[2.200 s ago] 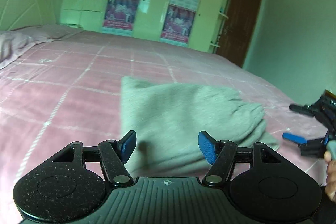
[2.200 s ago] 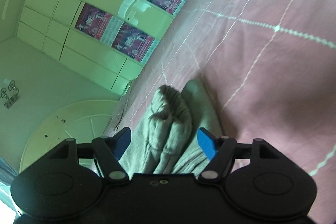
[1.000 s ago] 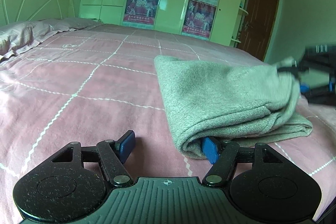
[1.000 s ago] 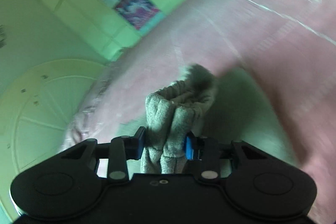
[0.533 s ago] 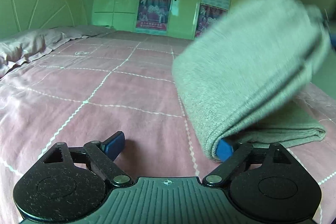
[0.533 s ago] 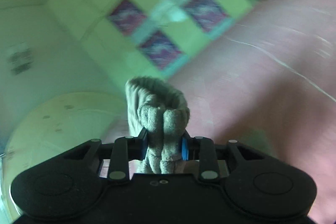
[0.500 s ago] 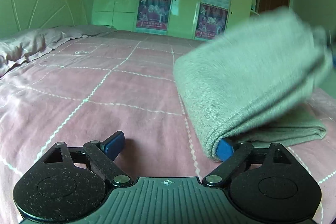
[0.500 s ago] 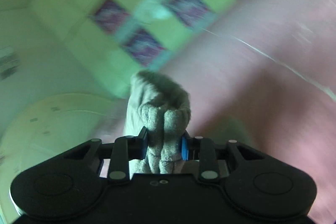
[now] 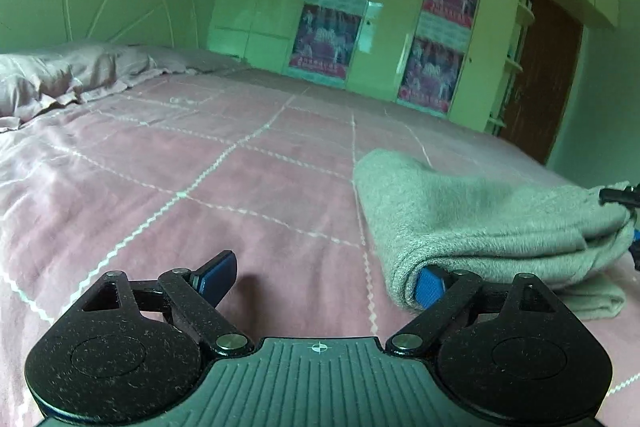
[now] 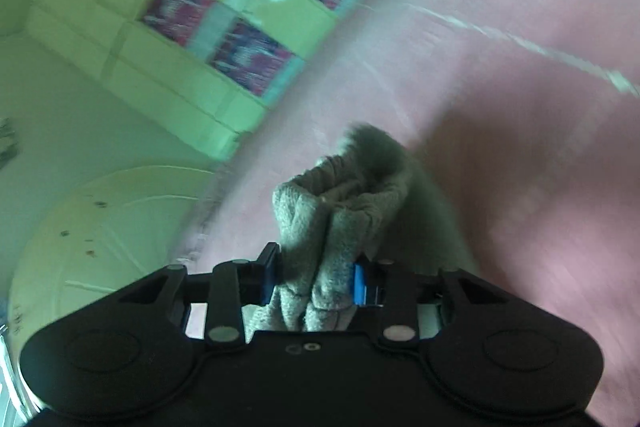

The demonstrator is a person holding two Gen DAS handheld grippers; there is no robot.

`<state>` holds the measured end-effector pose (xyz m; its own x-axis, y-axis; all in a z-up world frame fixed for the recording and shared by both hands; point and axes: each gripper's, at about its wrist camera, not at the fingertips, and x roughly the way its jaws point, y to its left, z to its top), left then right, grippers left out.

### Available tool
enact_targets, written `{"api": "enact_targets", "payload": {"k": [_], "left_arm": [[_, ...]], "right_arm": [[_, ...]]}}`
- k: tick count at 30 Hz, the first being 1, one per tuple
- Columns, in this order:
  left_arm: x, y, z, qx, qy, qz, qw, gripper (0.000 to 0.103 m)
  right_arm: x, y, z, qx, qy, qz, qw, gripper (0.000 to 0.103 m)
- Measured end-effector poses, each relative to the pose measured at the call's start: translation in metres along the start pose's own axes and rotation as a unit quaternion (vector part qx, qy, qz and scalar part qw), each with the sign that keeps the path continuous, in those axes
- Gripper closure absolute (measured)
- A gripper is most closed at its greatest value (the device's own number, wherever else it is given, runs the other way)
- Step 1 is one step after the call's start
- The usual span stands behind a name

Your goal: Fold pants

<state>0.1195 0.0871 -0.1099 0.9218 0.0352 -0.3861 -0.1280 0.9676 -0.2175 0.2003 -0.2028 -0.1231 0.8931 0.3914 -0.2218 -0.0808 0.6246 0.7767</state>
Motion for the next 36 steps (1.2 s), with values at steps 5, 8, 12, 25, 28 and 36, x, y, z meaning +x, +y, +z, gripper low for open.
{"api": "enact_targets", "payload": {"k": [5, 8, 12, 25, 28, 36], "left_arm": [[-0.004, -0.002, -0.004, 0.004, -0.025, -0.002, 0.9997, 0.014], [0.009, 0.005, -0.015, -0.003, 0.023, -0.004, 0.9997, 0.013], [0.011, 0.006, -0.014, 0.000, 0.025, -0.005, 0.9997, 0.013], [0.021, -0.021, 0.084, 0.069, 0.011, -0.028, 0.9971, 0.013], [0.071, -0.050, 0.099, 0.066, 0.024, -0.020, 0.9974, 0.013], [0.135, -0.048, 0.083, 0.071, 0.118, -0.001, 0.9904, 0.012]], "right_arm": [[-0.007, -0.012, -0.005, -0.005, -0.019, -0.010, 1.000, 0.076], [0.007, -0.071, -0.024, 0.108, 0.036, -0.047, 0.992, 0.076], [-0.001, -0.066, -0.028, 0.082, 0.028, -0.042, 0.995, 0.073], [0.018, 0.028, 0.023, -0.192, -0.003, -0.058, 0.980, 0.086], [0.057, 0.042, 0.019, -0.245, 0.032, -0.074, 0.966, 0.088], [0.062, 0.024, 0.017, -0.256, 0.080, -0.137, 0.953, 0.100]]}}
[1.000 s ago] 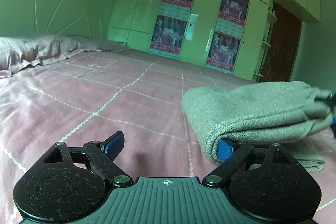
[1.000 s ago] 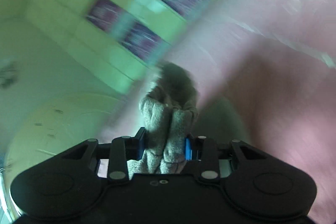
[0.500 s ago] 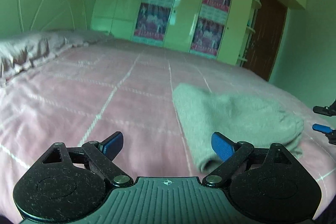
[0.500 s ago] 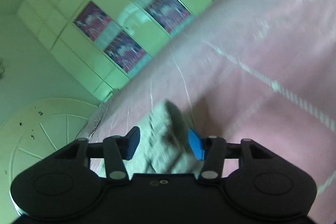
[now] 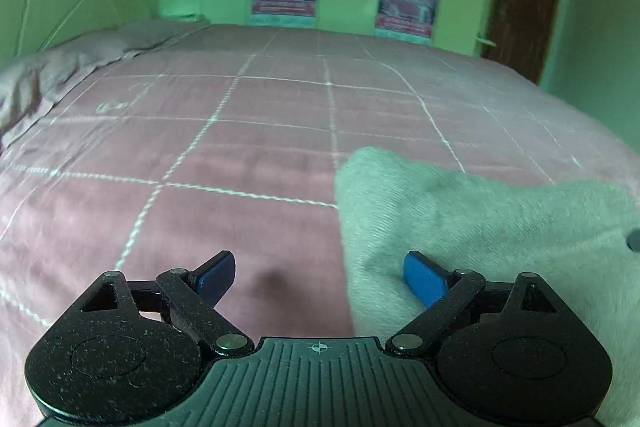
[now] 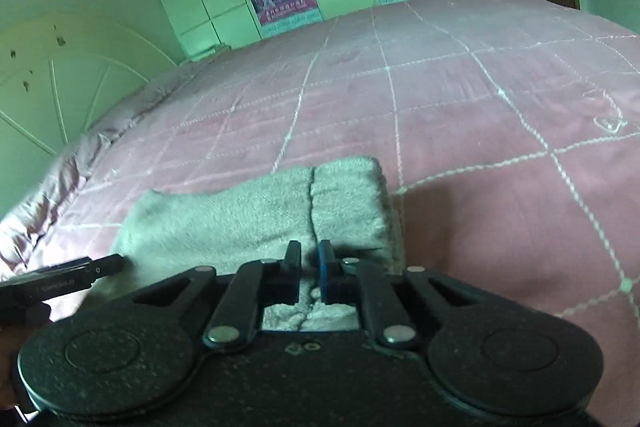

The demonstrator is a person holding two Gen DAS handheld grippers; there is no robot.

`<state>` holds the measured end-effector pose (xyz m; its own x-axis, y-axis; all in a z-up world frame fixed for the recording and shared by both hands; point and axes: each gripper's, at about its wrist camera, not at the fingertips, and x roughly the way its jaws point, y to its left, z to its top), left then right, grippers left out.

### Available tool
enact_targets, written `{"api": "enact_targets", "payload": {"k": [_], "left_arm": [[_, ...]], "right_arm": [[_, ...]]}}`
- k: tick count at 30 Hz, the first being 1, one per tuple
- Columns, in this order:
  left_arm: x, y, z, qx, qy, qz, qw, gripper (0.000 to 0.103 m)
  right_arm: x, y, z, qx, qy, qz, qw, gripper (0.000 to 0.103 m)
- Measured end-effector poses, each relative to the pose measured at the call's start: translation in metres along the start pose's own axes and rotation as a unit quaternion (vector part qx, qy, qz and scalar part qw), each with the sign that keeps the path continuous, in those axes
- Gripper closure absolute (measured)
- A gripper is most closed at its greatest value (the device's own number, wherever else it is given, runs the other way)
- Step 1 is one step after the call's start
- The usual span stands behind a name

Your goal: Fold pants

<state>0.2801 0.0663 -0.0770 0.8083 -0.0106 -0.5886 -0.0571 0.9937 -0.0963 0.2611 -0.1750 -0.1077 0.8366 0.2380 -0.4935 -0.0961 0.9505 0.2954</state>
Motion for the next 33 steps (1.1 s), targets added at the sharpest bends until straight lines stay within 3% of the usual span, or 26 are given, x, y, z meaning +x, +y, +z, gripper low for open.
{"api": "enact_targets", "payload": {"k": [2, 4, 7, 9, 11, 12, 14, 16, 18, 19, 21, 23, 25, 28, 33], "left_arm": [[-0.010, 0.003, 0.009, -0.013, -0.038, 0.008, 0.9992, 0.012], [-0.007, -0.005, 0.026, -0.013, -0.048, -0.022, 0.9985, 0.012], [0.017, -0.028, 0.039, 0.033, -0.025, -0.045, 0.9981, 0.012], [0.041, -0.041, 0.036, 0.067, 0.004, -0.025, 0.9975, 0.012], [0.059, -0.042, 0.028, 0.072, 0.025, -0.021, 0.9969, 0.011], [0.063, -0.037, 0.024, 0.063, 0.028, -0.022, 0.9973, 0.002], [0.062, -0.026, 0.021, 0.026, 0.026, -0.033, 0.9988, 0.000], [0.047, -0.019, 0.019, 0.011, 0.011, -0.035, 0.9993, 0.000], [0.022, -0.012, 0.016, 0.008, -0.020, -0.029, 0.9993, 0.000], [0.011, -0.008, 0.013, 0.002, -0.030, -0.031, 0.9991, 0.000], [0.002, -0.007, 0.005, 0.009, -0.028, -0.040, 0.9988, 0.000], [0.011, -0.017, -0.005, 0.051, 0.004, -0.012, 0.9986, 0.000], [0.006, -0.014, -0.005, 0.022, 0.013, -0.018, 0.9995, 0.000], [-0.023, -0.021, -0.003, 0.036, -0.014, -0.019, 0.9991, 0.000], [-0.040, -0.028, -0.010, 0.040, -0.013, -0.030, 0.9987, 0.000]], "right_arm": [[-0.010, 0.008, 0.013, -0.014, -0.039, 0.019, 0.999, 0.097], [0.002, 0.019, 0.029, -0.017, -0.039, 0.030, 0.999, 0.092], [0.044, 0.036, 0.043, -0.040, 0.020, 0.034, 0.998, 0.094], [0.072, 0.047, 0.037, -0.079, 0.078, -0.004, 0.994, 0.097], [0.087, 0.046, 0.028, -0.077, 0.100, -0.013, 0.992, 0.103], [0.089, 0.044, 0.025, -0.076, 0.099, -0.016, 0.992, 0.103], [0.084, 0.039, 0.022, -0.060, 0.087, -0.002, 0.994, 0.103], [0.061, 0.034, 0.022, -0.045, 0.045, 0.023, 0.998, 0.101], [0.033, 0.033, 0.021, -0.059, 0.000, 0.016, 0.998, 0.089], [0.024, 0.033, 0.017, -0.067, -0.009, 0.022, 0.997, 0.090], [0.023, 0.033, 0.005, -0.087, 0.010, 0.027, 0.996, 0.091], [0.036, 0.030, -0.006, -0.100, 0.038, 0.004, 0.994, 0.093], [0.026, 0.029, -0.001, -0.067, 0.026, 0.016, 0.997, 0.093], [-0.010, 0.034, 0.003, -0.062, -0.024, 0.032, 0.997, 0.087], [-0.029, 0.034, -0.008, -0.060, -0.023, 0.040, 0.997, 0.086]]}}
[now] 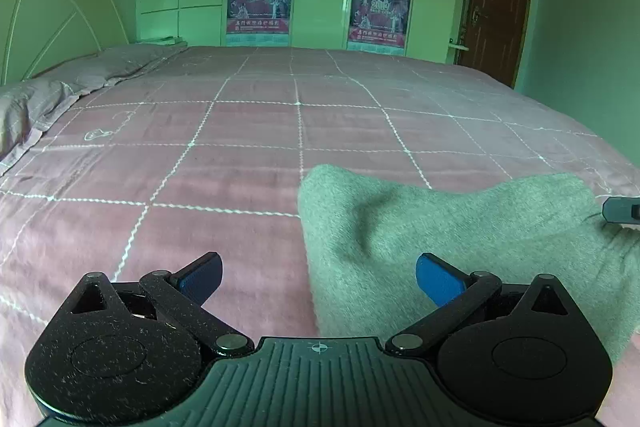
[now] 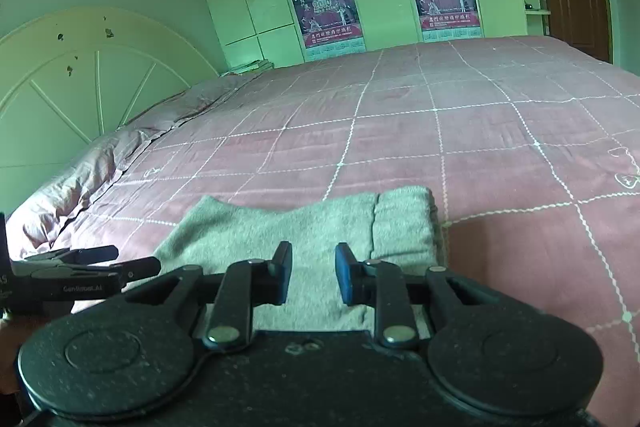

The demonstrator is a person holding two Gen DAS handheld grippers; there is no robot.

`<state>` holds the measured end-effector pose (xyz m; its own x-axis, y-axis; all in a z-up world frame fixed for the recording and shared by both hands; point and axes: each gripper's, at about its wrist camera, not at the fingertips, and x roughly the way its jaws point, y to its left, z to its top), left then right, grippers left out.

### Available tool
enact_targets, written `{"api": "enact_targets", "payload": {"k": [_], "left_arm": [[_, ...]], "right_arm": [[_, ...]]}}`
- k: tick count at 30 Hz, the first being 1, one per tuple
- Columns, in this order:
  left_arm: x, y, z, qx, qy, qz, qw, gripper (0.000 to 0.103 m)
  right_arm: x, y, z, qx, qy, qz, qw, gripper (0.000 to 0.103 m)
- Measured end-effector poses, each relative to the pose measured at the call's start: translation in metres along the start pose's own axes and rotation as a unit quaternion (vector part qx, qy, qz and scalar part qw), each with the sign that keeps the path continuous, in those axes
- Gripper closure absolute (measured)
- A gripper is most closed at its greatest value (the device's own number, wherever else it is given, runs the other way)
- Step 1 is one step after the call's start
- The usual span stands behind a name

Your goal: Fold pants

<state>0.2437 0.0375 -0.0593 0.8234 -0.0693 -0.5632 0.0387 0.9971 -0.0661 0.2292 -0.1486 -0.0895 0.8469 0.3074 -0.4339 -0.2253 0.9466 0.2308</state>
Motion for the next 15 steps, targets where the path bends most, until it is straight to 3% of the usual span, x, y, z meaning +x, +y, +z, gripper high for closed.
{"api": "enact_targets", "payload": {"k": [5, 11, 14, 15], "left_arm": [[0.005, -0.007, -0.014, 0.001, 0.020, -0.003, 0.9998, 0.000], [0.007, -0.005, -0.017, -0.002, 0.028, -0.002, 0.9996, 0.000], [-0.003, -0.002, -0.017, -0.007, 0.023, -0.011, 0.9996, 0.000], [-0.010, 0.001, -0.017, -0.011, 0.019, -0.016, 0.9996, 0.000]], "right_arm": [[0.017, -0.003, -0.018, -0.002, 0.045, -0.011, 0.999, 0.088], [0.013, 0.000, -0.018, 0.006, 0.040, -0.008, 0.999, 0.087], [-0.004, -0.004, -0.015, 0.032, 0.014, 0.010, 0.999, 0.075], [-0.012, -0.010, -0.014, 0.054, 0.003, 0.019, 0.998, 0.065]]}}
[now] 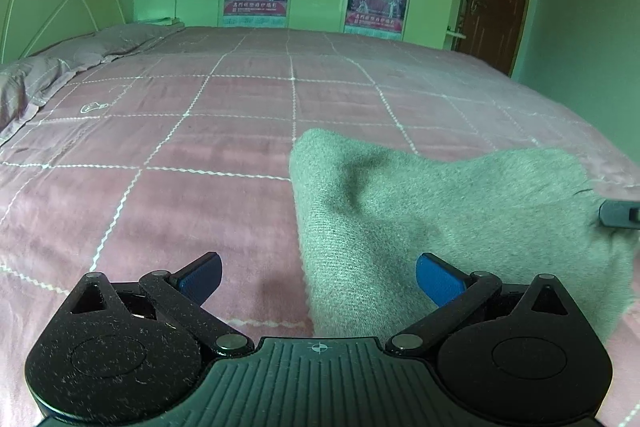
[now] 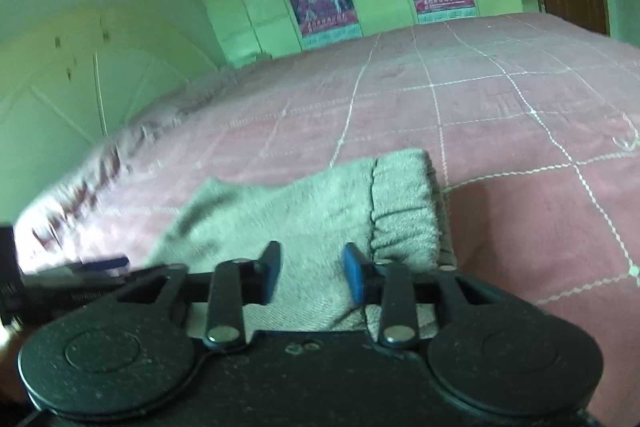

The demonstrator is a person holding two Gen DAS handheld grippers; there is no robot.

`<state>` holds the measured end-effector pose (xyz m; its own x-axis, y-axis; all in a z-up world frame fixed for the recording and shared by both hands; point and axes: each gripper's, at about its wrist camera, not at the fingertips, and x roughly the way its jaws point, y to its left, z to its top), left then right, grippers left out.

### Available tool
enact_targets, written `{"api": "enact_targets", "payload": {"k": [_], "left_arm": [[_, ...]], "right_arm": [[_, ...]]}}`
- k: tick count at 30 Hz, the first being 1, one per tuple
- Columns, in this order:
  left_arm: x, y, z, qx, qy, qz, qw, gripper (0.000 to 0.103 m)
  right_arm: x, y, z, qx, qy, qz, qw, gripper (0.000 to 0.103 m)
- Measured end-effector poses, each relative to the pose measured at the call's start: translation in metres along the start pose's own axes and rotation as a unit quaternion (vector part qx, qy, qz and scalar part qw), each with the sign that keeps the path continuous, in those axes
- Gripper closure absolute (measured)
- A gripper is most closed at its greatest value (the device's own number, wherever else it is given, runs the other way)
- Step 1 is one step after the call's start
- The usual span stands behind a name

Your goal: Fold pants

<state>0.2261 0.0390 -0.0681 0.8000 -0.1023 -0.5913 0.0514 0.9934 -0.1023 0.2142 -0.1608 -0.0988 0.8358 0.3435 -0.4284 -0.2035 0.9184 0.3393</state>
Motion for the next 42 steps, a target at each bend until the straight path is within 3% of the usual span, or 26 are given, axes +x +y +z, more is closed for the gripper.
{"api": "enact_targets", "payload": {"k": [2, 4, 7, 11, 15, 17, 25, 30, 32, 33, 34, 36, 37, 39, 40, 42], "left_arm": [[-0.013, 0.008, -0.003, -0.003, -0.005, 0.002, 1.0000, 0.000], [-0.026, 0.020, -0.010, -0.012, -0.005, 0.005, 0.9999, 0.000], [-0.042, 0.037, -0.022, -0.040, -0.008, 0.003, 0.9992, 0.000], [-0.032, 0.054, -0.029, -0.098, 0.026, -0.060, 0.9930, 0.000], [0.004, 0.060, -0.021, -0.150, 0.068, -0.147, 0.9753, 0.000], [0.022, 0.062, -0.015, -0.169, 0.087, -0.167, 0.9674, 0.000], [0.081, 0.060, 0.007, -0.202, 0.127, -0.225, 0.9447, 0.000], [0.109, 0.057, 0.018, -0.213, 0.142, -0.258, 0.9318, 0.001], [0.118, 0.054, 0.021, -0.207, 0.146, -0.253, 0.9336, 0.019], [0.123, 0.052, 0.022, -0.203, 0.150, -0.236, 0.9383, 0.048], [0.127, 0.053, 0.020, -0.211, 0.151, -0.237, 0.9363, 0.054], [0.130, 0.053, 0.017, -0.210, 0.142, -0.249, 0.9346, 0.059], [0.129, 0.054, 0.014, -0.217, 0.137, -0.256, 0.9321, 0.067], [0.125, 0.066, 0.011, -0.258, 0.121, -0.280, 0.9167, 0.078], [0.121, 0.068, 0.014, -0.262, 0.107, -0.291, 0.9140, 0.078], [0.115, 0.071, 0.027, -0.255, 0.082, -0.296, 0.9166, 0.078]], "right_arm": [[-0.020, -0.012, 0.000, 0.033, -0.027, 0.009, 0.999, 0.055], [-0.040, -0.030, -0.001, 0.073, -0.046, 0.012, 0.996, 0.038], [-0.059, -0.063, -0.009, 0.141, -0.051, 0.025, 0.988, 0.026], [-0.046, -0.110, -0.026, 0.258, -0.017, 0.051, 0.965, 0.012], [-0.006, -0.134, -0.035, 0.307, 0.038, 0.079, 0.948, 0.007], [0.007, -0.134, -0.030, 0.299, 0.047, 0.083, 0.949, 0.005], [0.055, -0.126, -0.002, 0.260, 0.111, 0.115, 0.952, 0.005], [0.082, -0.129, 0.008, 0.263, 0.139, 0.151, 0.943, 0.012], [0.093, -0.134, 0.013, 0.270, 0.149, 0.165, 0.937, 0.012], [0.097, -0.134, 0.015, 0.270, 0.153, 0.166, 0.936, 0.016], [0.101, -0.131, 0.016, 0.263, 0.159, 0.165, 0.937, 0.032], [0.104, -0.120, 0.020, 0.225, 0.174, 0.148, 0.947, 0.054], [0.102, -0.116, 0.023, 0.216, 0.170, 0.152, 0.949, 0.059], [0.094, -0.106, 0.032, 0.201, 0.152, 0.171, 0.952, 0.061], [0.092, -0.099, 0.040, 0.187, 0.144, 0.181, 0.955, 0.062], [0.093, -0.086, 0.059, 0.164, 0.128, 0.202, 0.957, 0.062]]}}
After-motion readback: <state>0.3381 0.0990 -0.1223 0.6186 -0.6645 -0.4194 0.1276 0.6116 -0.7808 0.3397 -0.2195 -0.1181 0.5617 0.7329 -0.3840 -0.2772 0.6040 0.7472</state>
